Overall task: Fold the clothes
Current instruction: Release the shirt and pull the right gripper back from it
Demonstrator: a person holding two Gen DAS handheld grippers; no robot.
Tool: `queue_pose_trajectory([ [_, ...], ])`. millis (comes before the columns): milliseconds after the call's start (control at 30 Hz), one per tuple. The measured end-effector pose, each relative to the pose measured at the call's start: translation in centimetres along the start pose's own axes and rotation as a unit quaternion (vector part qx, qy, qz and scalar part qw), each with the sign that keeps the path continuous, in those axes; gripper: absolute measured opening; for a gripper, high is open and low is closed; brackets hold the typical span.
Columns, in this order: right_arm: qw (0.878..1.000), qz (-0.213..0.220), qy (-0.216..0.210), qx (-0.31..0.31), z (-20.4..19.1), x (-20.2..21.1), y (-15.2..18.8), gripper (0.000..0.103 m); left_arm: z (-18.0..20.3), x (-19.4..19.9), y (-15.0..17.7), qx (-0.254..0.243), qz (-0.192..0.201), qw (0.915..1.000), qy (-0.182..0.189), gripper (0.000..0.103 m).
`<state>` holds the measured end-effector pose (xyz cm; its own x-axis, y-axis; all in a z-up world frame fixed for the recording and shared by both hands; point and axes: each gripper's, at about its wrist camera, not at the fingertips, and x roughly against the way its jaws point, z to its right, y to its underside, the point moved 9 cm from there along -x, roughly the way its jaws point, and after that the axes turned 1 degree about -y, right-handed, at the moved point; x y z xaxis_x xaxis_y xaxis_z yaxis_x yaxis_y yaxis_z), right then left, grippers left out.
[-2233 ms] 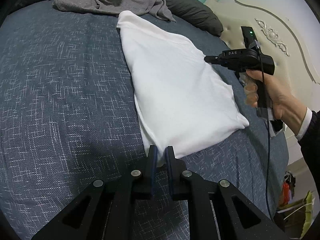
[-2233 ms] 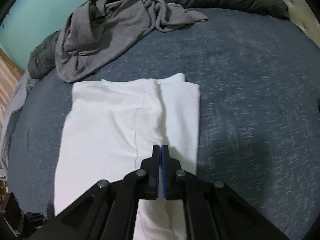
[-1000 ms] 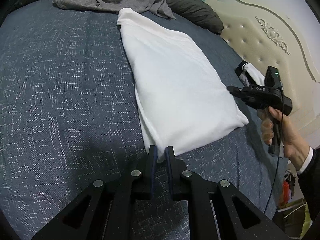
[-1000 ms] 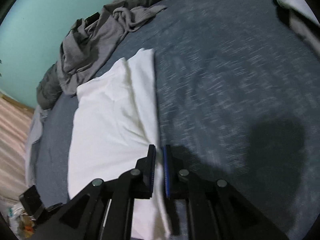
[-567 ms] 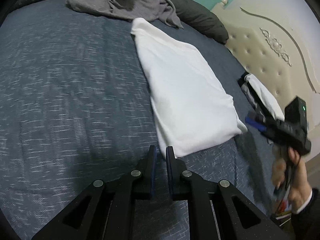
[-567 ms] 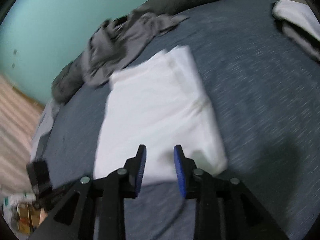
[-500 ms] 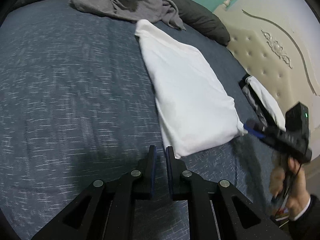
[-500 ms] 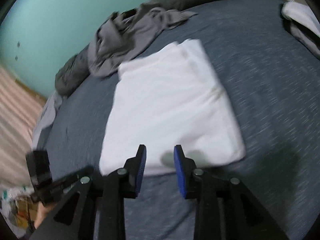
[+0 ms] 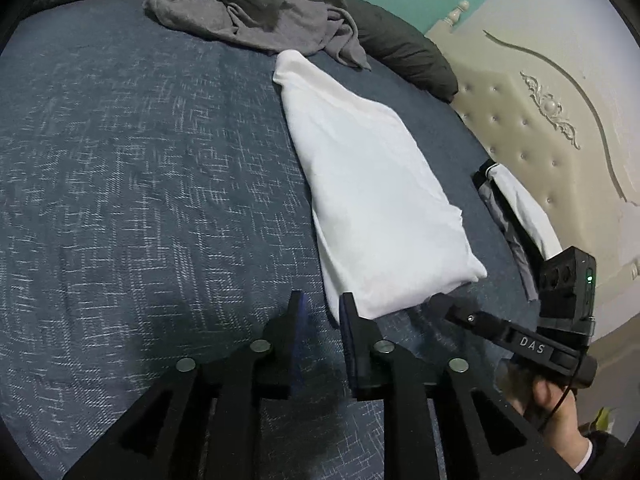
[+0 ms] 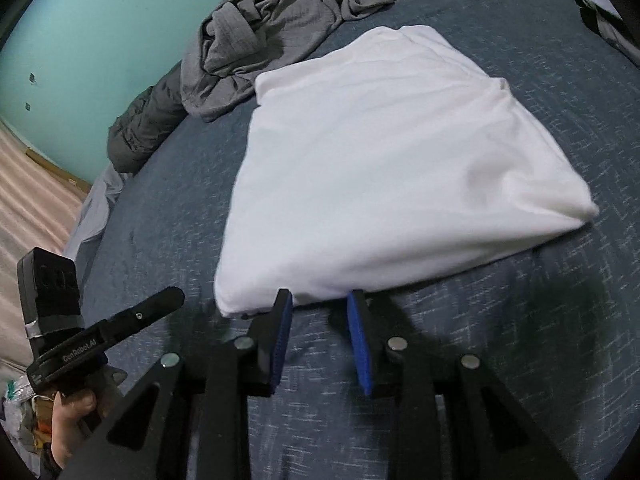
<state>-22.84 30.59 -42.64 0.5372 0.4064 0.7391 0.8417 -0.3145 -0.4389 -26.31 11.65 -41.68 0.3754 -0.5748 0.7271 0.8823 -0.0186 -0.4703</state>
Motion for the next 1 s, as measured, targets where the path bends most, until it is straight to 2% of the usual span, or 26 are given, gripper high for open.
queue_pose_trajectory([
  [167,1.0,0.015,0.001,-0.003,1.0,1.3,-0.1,0.028,-0.1,-1.0,0.2,0.007,-0.003,1.0,-0.004,0.02],
  [633,0.996,0.047,-0.068,-0.031,1.4,2.6,0.6,0.029,0.4,-3.0,0.0,-0.006,0.001,0.9994,-0.034,0.02],
  [733,0.995,0.047,-0.079,-0.043,1.6,2.6,0.4,0.029,0.6,-3.4,0.2,-0.021,-0.004,0.9986,-0.048,0.018],
  [767,0.995,0.046,-0.081,-0.045,1.6,2.7,0.4,0.029,0.7,-3.5,0.3,-0.028,-0.005,0.9981,-0.054,0.014],
  [800,0.994,0.046,-0.085,-0.046,1.4,2.9,0.3,0.029,0.7,-3.6,0.4,-0.033,-0.008,0.9977,-0.058,0.005],
  [833,0.994,0.046,-0.089,-0.047,1.3,3.0,0.1,0.029,0.7,-3.9,0.8,-0.037,-0.015,0.9973,-0.062,0.003],
  [900,0.994,0.052,-0.092,-0.041,1.1,3.4,-0.3,0.029,0.8,-4.3,1.6,-0.041,-0.026,0.9966,-0.067,0.003],
  [1000,0.993,0.059,-0.09,-0.039,1.5,3.7,-0.9,0.029,1.2,-3.5,1.7,-0.044,-0.018,0.9963,-0.071,0.003],
])
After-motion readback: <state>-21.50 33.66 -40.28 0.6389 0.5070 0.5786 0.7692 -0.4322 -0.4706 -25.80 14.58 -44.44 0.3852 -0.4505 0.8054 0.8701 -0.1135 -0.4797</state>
